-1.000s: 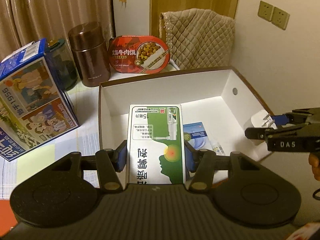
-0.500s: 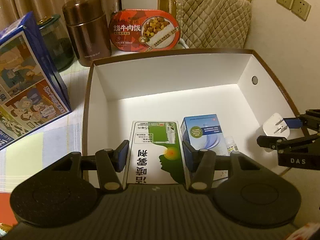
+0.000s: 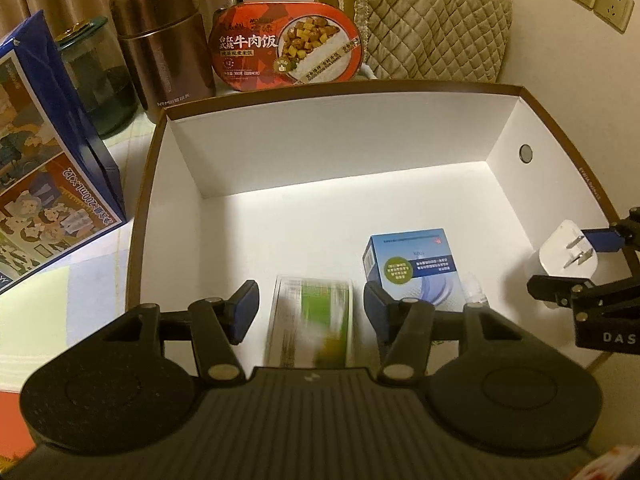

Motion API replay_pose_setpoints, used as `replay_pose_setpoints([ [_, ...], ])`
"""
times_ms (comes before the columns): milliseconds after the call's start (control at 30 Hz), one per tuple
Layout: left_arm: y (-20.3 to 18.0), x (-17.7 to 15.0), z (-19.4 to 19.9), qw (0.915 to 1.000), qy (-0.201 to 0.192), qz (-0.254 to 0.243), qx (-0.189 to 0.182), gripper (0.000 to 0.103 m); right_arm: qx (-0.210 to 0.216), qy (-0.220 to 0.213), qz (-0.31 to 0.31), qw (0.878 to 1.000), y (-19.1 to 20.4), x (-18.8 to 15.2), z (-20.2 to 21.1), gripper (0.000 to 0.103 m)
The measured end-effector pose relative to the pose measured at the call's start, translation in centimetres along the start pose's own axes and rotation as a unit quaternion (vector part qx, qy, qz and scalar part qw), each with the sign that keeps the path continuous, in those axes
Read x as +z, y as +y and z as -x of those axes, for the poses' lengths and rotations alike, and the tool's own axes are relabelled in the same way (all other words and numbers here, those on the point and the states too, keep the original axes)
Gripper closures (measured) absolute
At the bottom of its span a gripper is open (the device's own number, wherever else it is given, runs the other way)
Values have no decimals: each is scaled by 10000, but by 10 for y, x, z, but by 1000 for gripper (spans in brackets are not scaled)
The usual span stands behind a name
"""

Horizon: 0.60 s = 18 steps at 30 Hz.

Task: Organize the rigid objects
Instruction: 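Lower the green box into the cardboard box while the right gripper places the plug adapter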

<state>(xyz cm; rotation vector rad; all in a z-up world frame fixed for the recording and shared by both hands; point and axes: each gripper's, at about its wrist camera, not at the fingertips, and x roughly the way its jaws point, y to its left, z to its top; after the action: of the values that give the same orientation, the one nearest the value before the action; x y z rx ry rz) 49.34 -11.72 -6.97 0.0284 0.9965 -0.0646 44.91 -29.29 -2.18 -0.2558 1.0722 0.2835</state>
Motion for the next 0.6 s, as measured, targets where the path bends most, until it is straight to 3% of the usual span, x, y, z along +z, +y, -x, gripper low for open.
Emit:
replay_pose_setpoints([
  [600,10,-3,2,10000,53,-66,-35,42,-29,15,150,9999,1,3,-2,47],
])
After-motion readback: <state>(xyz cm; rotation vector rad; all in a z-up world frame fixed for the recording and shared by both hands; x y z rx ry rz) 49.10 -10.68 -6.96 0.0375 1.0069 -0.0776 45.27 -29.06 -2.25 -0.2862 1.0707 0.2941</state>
